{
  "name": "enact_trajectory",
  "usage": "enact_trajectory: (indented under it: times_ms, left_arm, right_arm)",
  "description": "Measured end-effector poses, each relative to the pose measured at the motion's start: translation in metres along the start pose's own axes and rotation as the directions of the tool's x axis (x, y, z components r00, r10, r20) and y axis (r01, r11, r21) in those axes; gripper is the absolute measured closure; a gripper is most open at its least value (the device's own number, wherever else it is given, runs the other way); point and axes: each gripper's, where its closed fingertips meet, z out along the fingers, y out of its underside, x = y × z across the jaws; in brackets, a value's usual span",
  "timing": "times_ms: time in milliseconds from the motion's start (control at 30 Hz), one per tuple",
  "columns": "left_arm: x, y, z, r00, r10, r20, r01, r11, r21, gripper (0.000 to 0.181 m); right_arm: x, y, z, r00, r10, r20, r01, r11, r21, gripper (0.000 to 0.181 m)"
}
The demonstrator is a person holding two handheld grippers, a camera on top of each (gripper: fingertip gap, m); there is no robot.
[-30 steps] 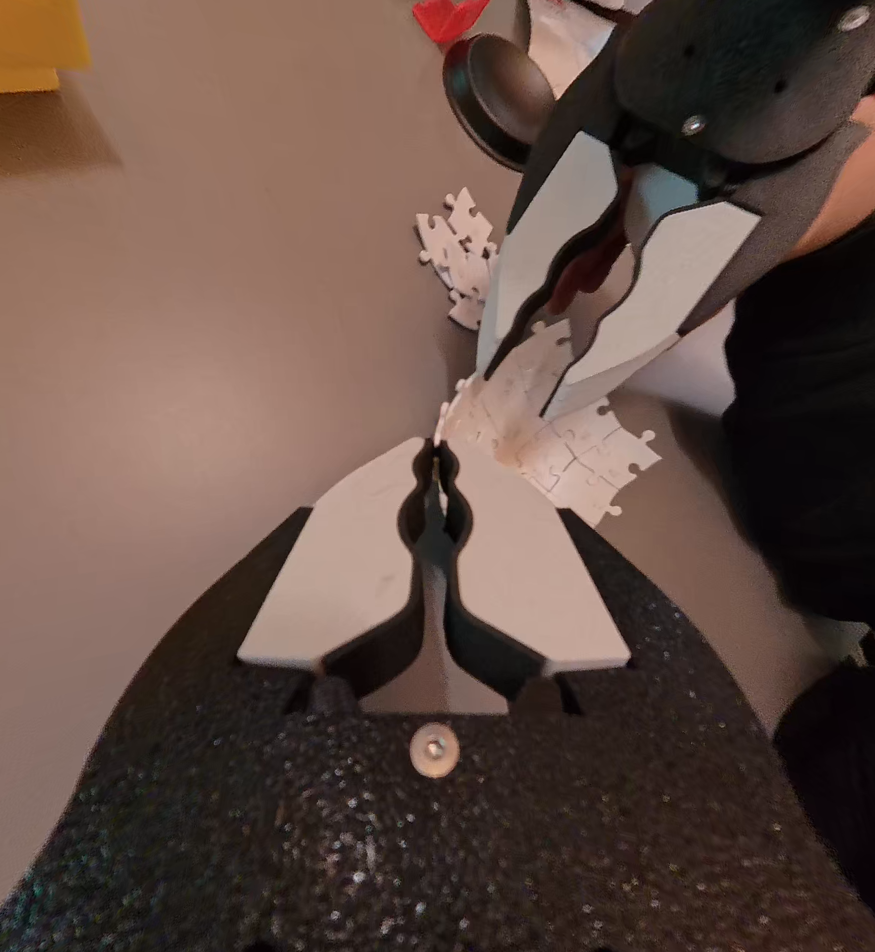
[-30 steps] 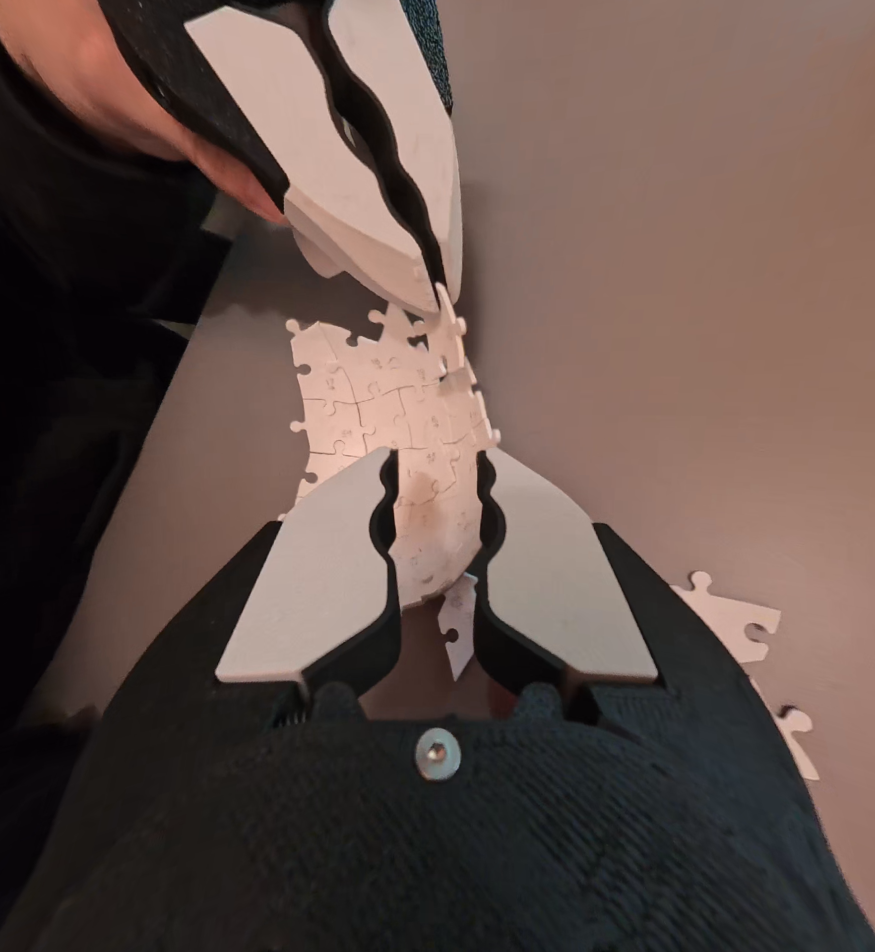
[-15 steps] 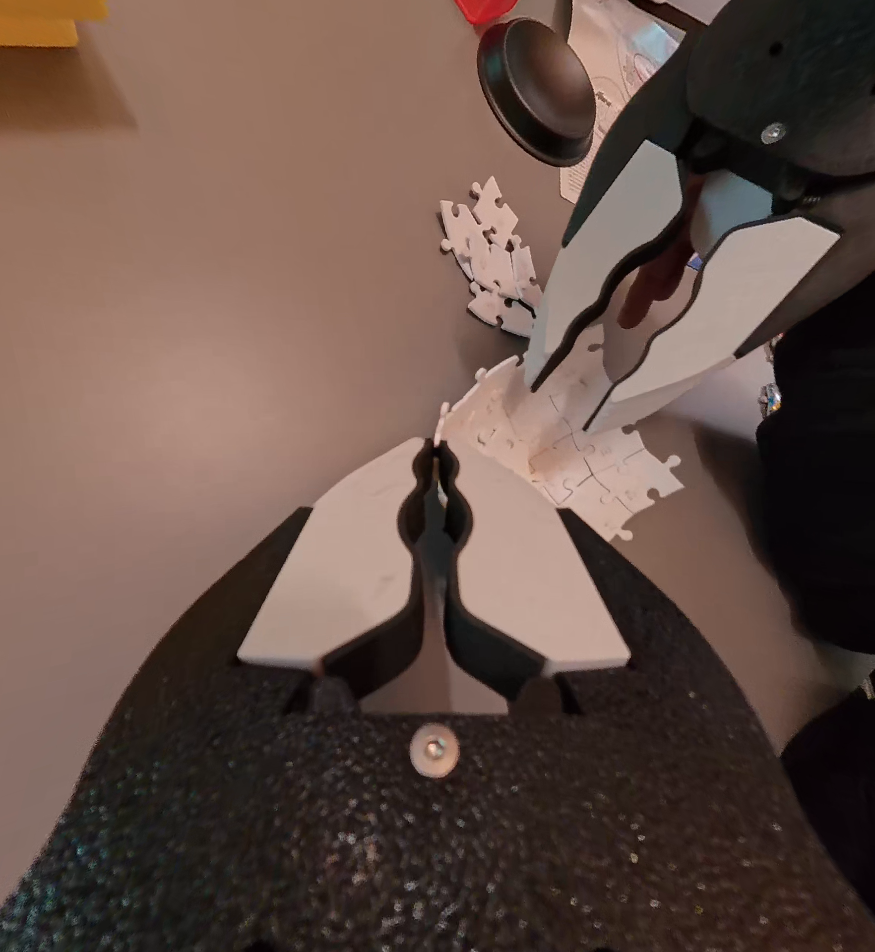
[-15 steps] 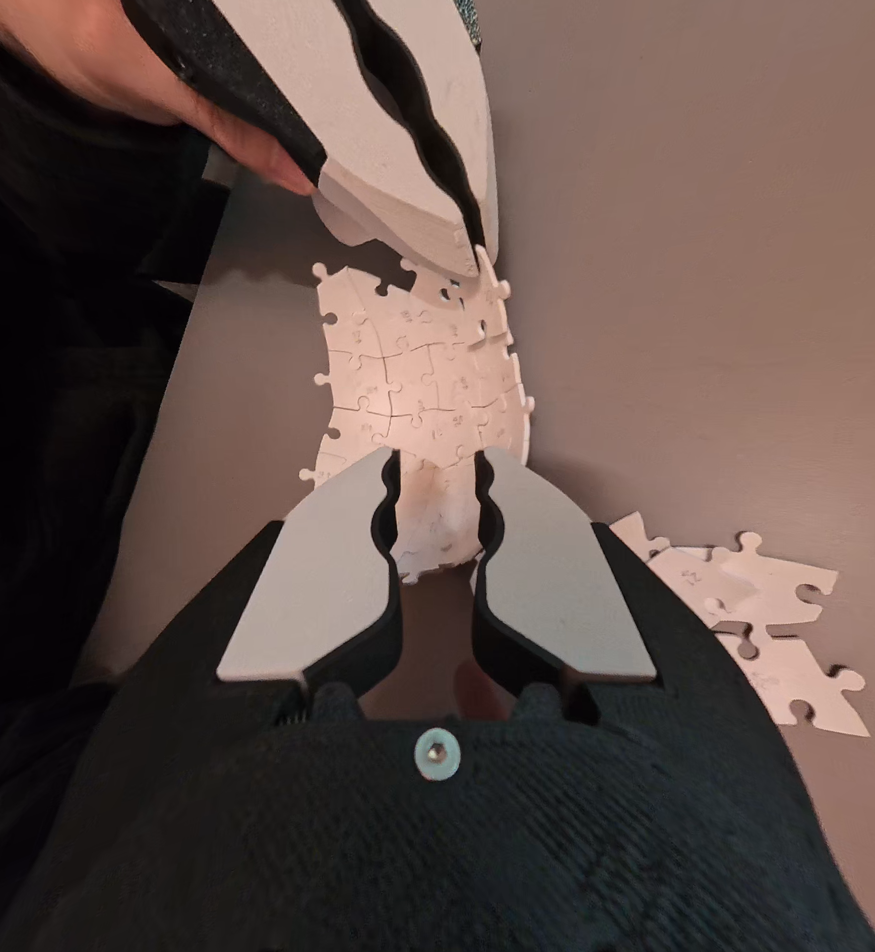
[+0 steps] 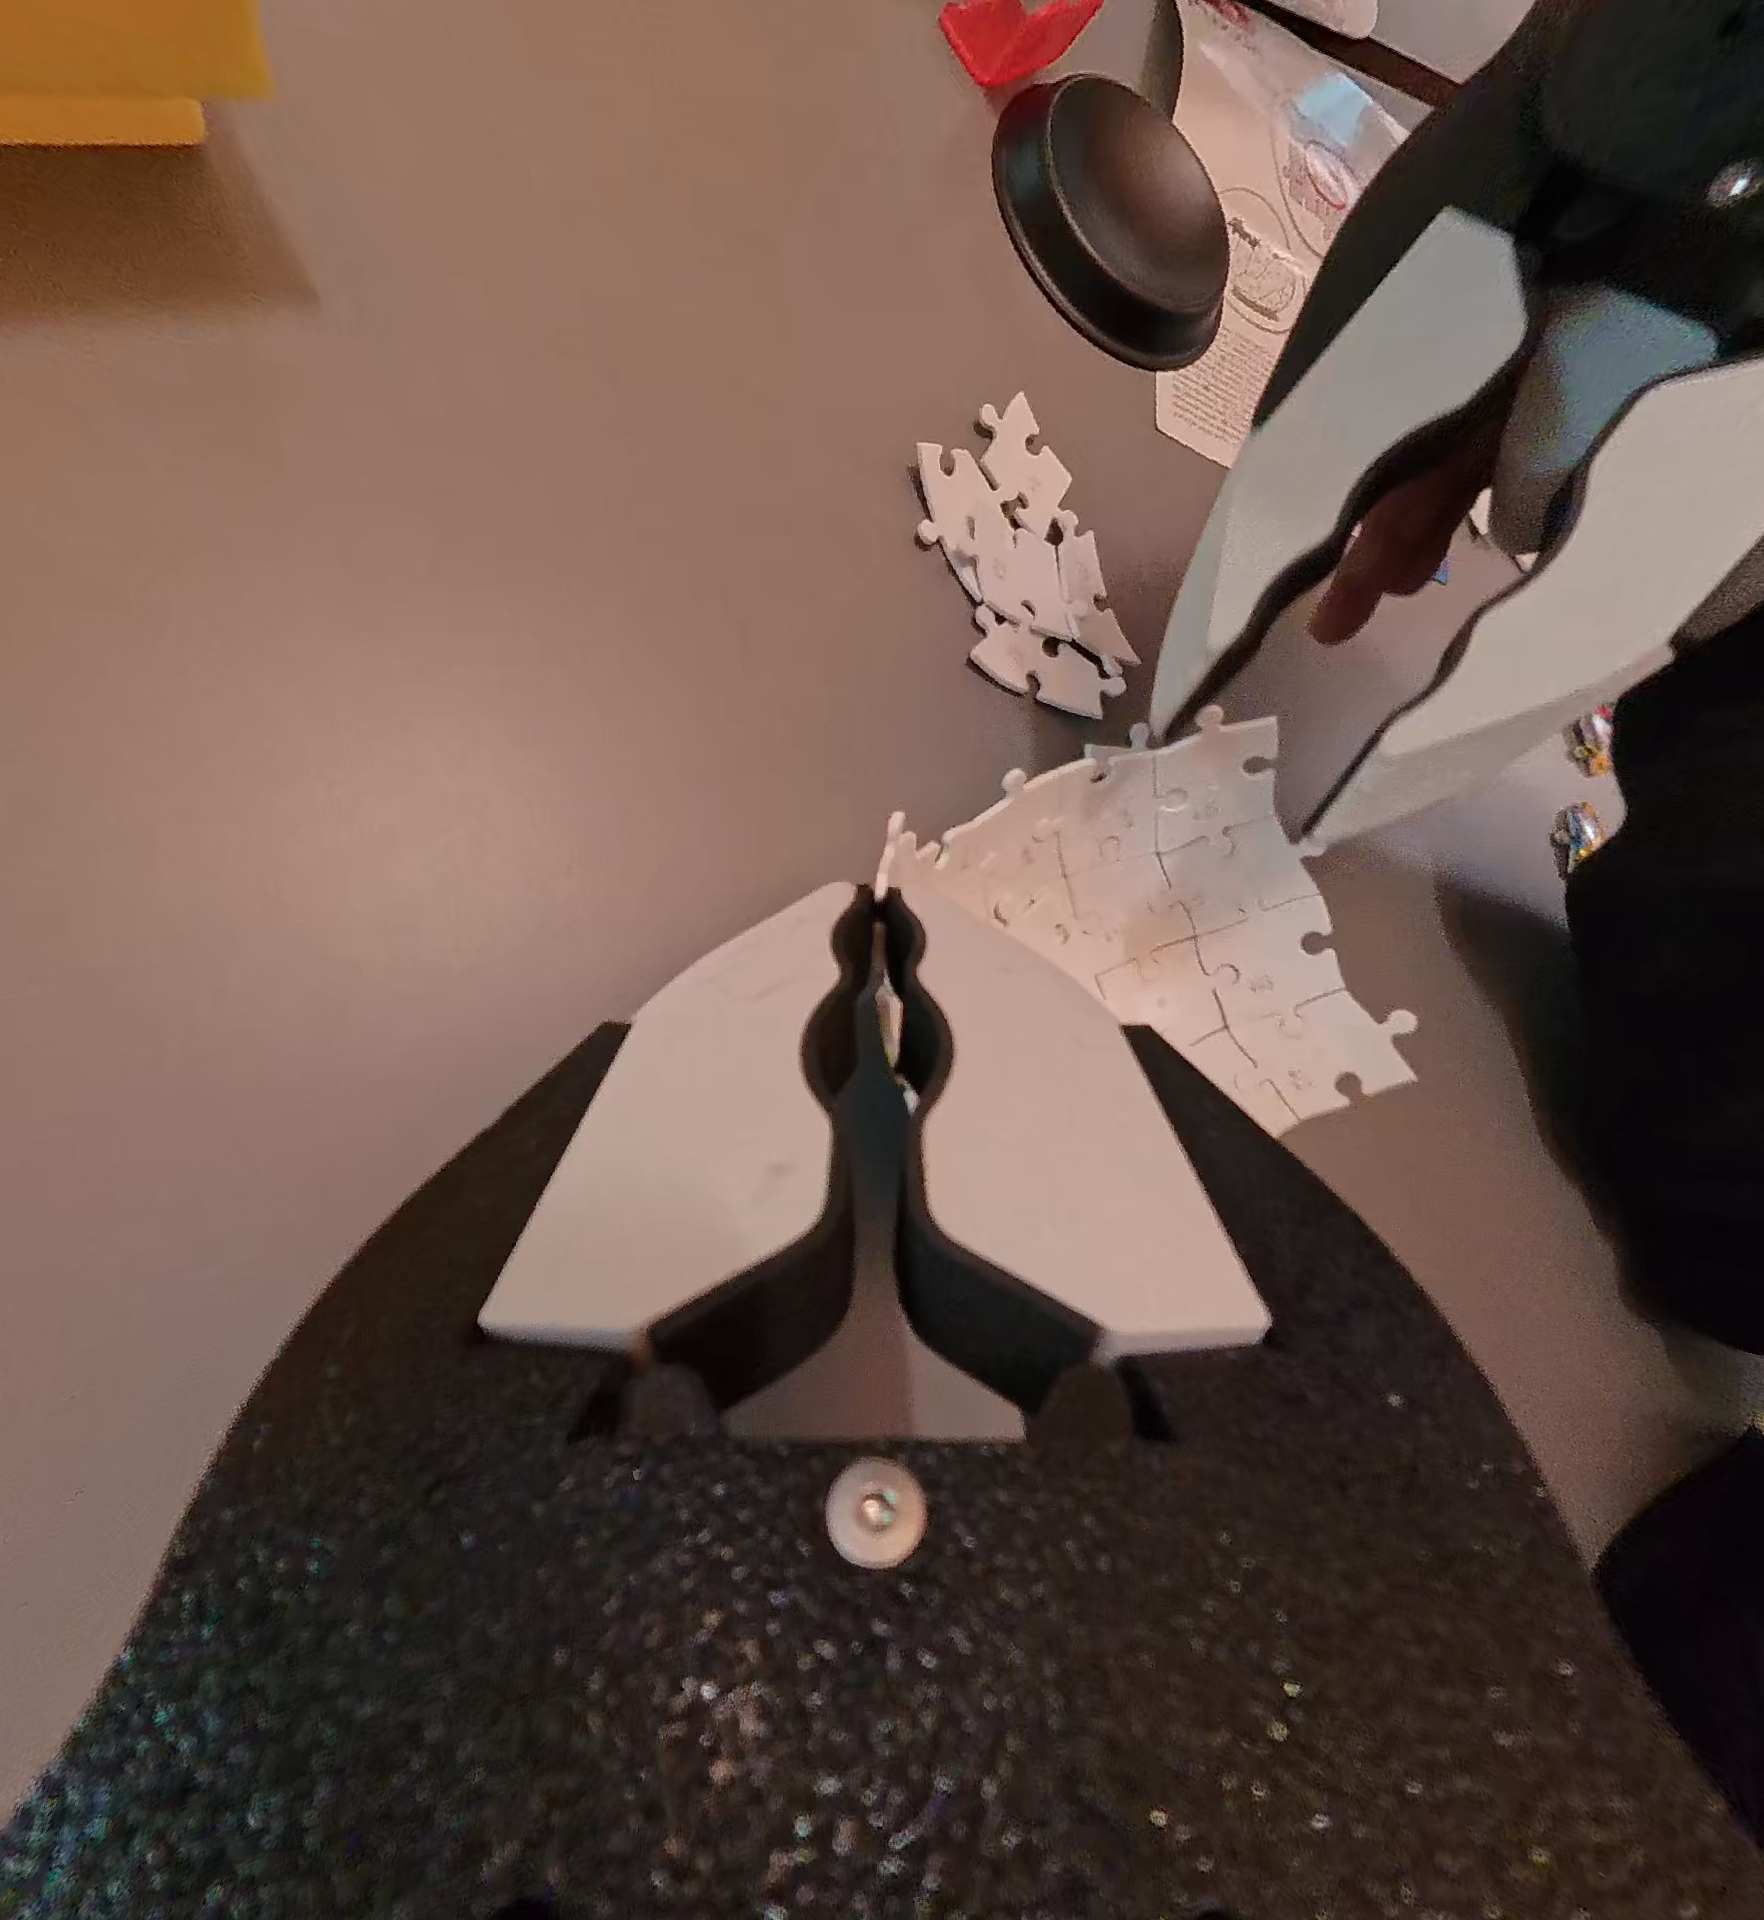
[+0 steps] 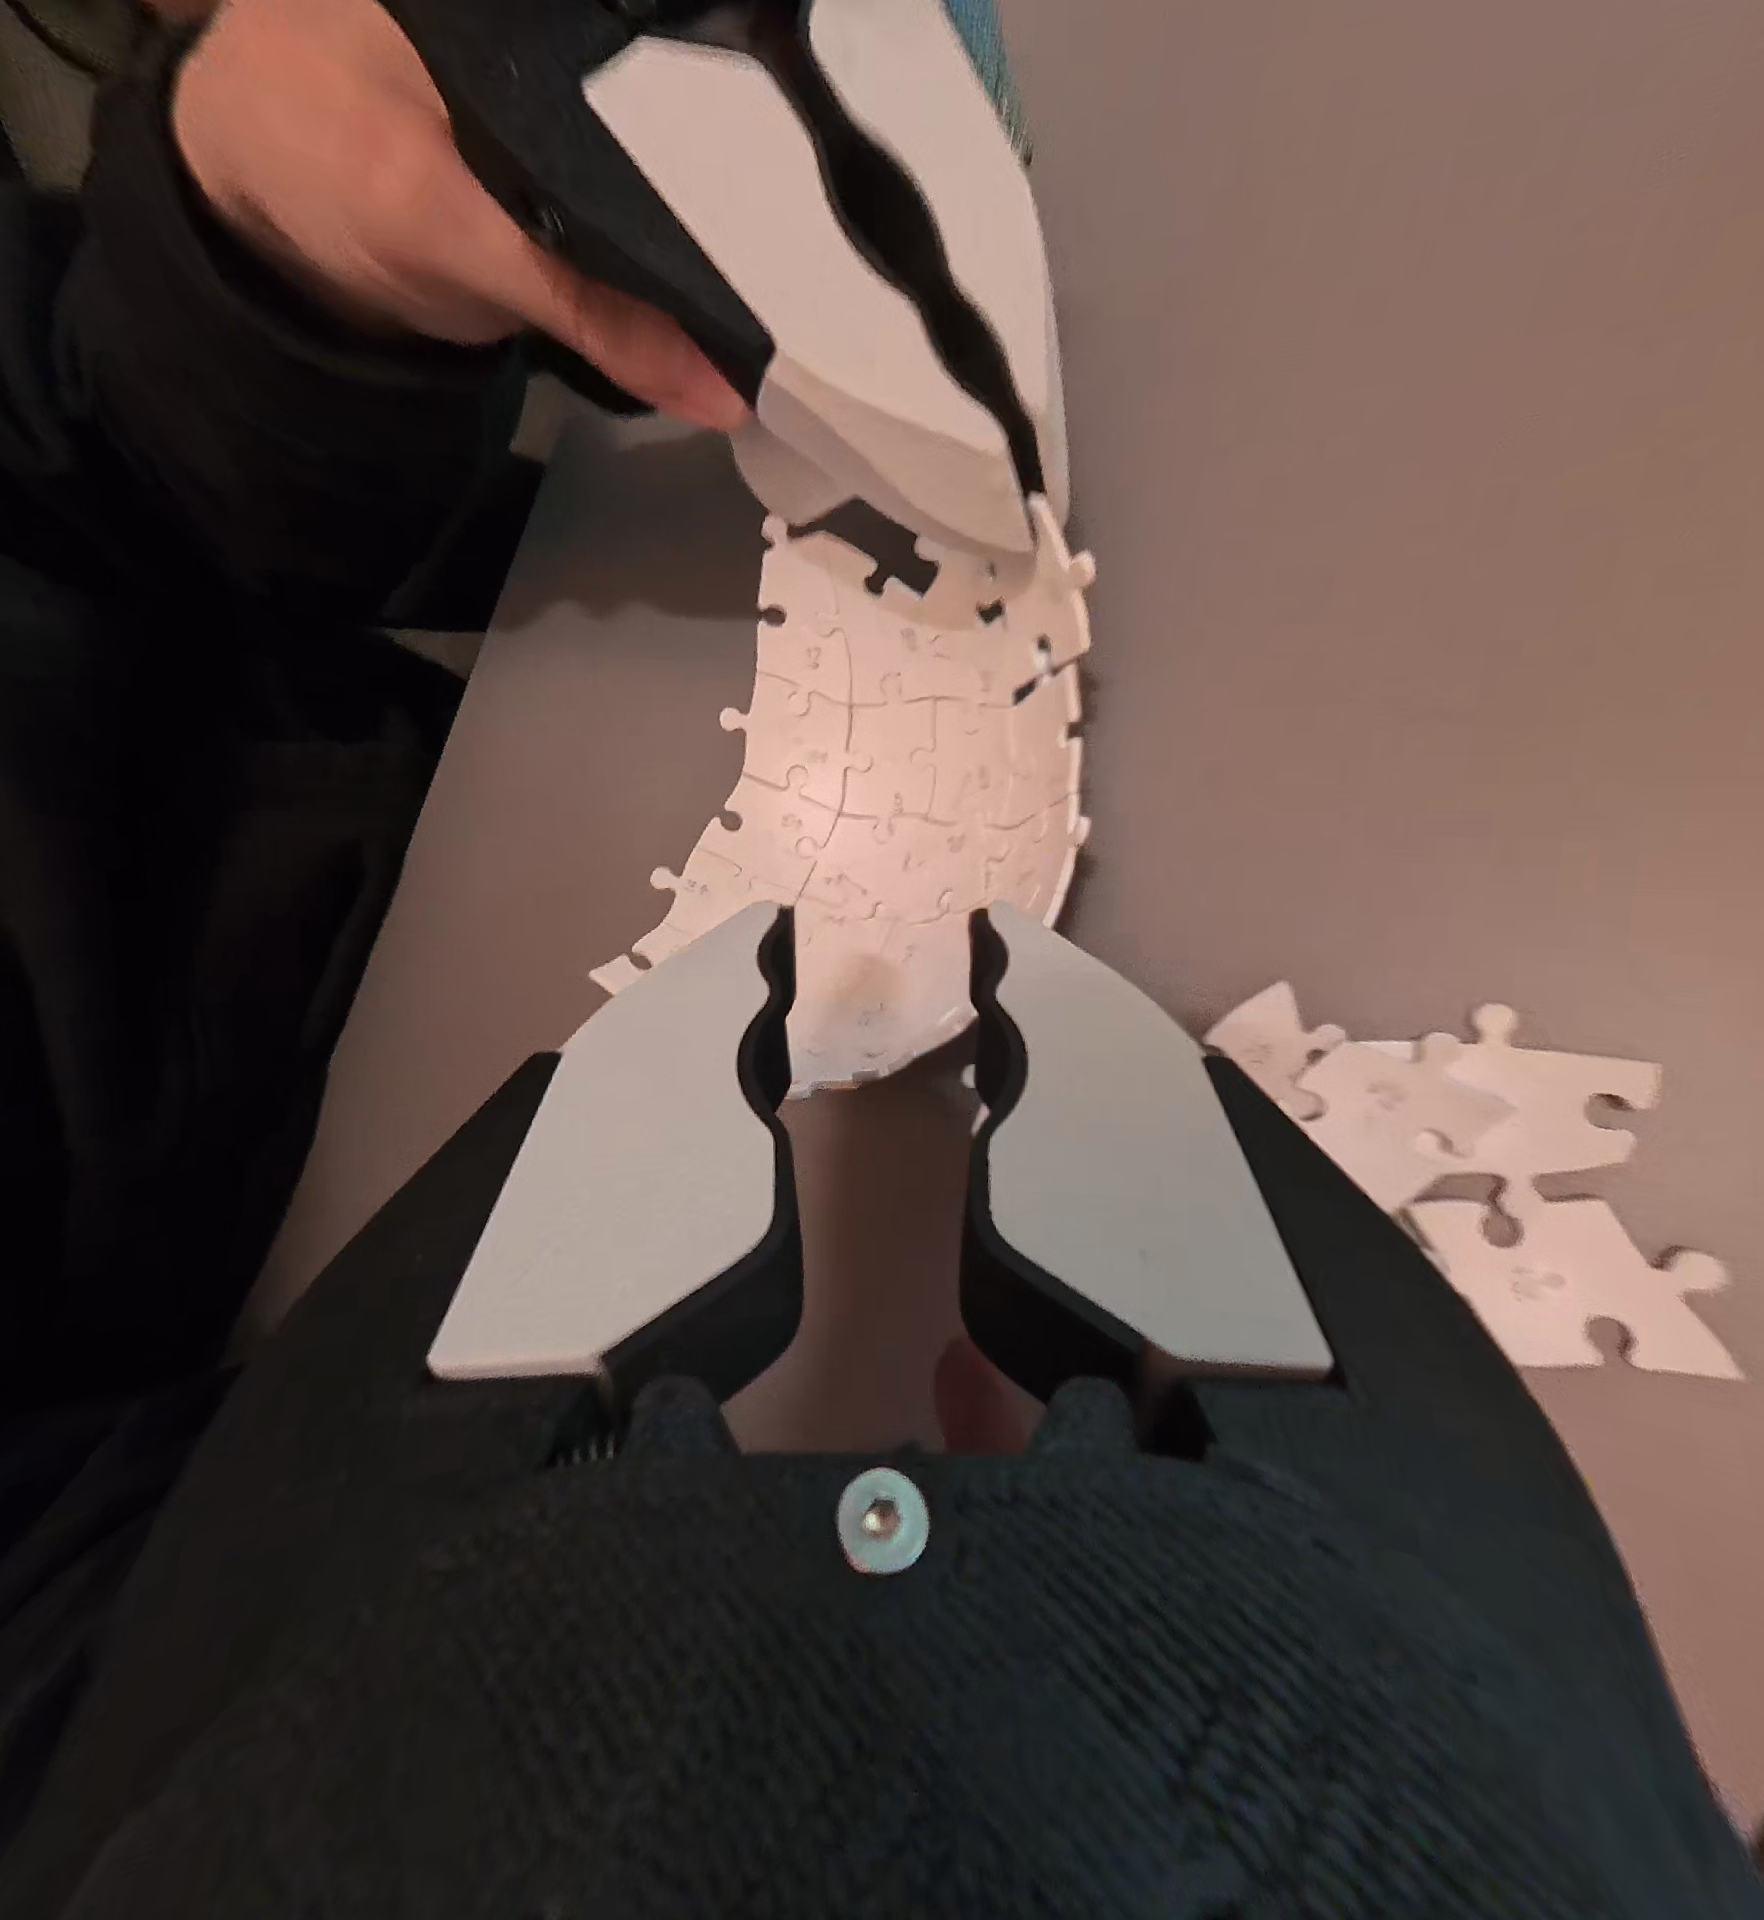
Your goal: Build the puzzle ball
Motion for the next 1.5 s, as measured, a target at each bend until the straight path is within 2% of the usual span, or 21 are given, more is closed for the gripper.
enact_trajectory:
  times_ms: [133,233,500,667,1000,1267,1333,1400,1500]
  left_arm:
    - [0.0,0.001,0.002,1.0,-0.003,-0.002,0.003,1.0,0.003,0.18]
    - [0.0,0.002,0.001,1.0,-0.007,-0.003,0.007,1.0,0.004,0.18]
    - [0.0,0.007,0.0,1.0,-0.028,-0.004,0.028,1.0,0.007,0.18]
    - [-0.002,0.005,0.0,1.0,-0.029,0.006,0.029,1.0,0.009,0.18]
    - [-0.002,0.006,0.002,1.0,-0.015,0.026,0.015,0.999,-0.031,0.18]
    - [-0.003,0.009,0.005,0.999,-0.023,0.023,0.024,0.998,-0.058,0.18]
    - [-0.002,0.008,0.005,0.999,-0.03,0.019,0.03,0.998,-0.047,0.18]
    - [-0.003,0.006,0.003,0.999,-0.034,0.02,0.035,0.999,-0.03,0.18]
    - [-0.003,0.006,0.002,0.999,-0.041,0.024,0.041,0.999,-0.021,0.18]
  right_arm:
    - [0.024,-0.027,-0.013,0.991,-0.036,-0.129,0.054,0.989,0.141,0.149]
    - [0.026,-0.048,-0.002,0.996,-0.06,-0.065,0.072,0.974,0.216,0.146]
    - [0.03,-0.042,0.036,0.981,-0.167,0.103,0.157,0.983,0.092,0.146]
    - [0.031,-0.032,0.044,0.97,-0.211,0.121,0.208,0.977,0.041,0.148]
    - [0.03,-0.026,0.043,0.983,-0.137,0.122,0.139,0.99,-0.003,0.154]
    - [0.013,-0.025,0.034,0.976,-0.055,0.211,0.053,0.998,0.016,0.155]
    - [0.015,-0.024,0.029,0.98,-0.07,0.185,0.07,0.998,0.01,0.153]
    - [0.03,-0.028,0.021,0.991,-0.112,0.078,0.11,0.994,0.027,0.151]
    - [0.048,-0.047,0.007,0.999,-0.046,-0.013,0.047,0.993,0.109,0.143]
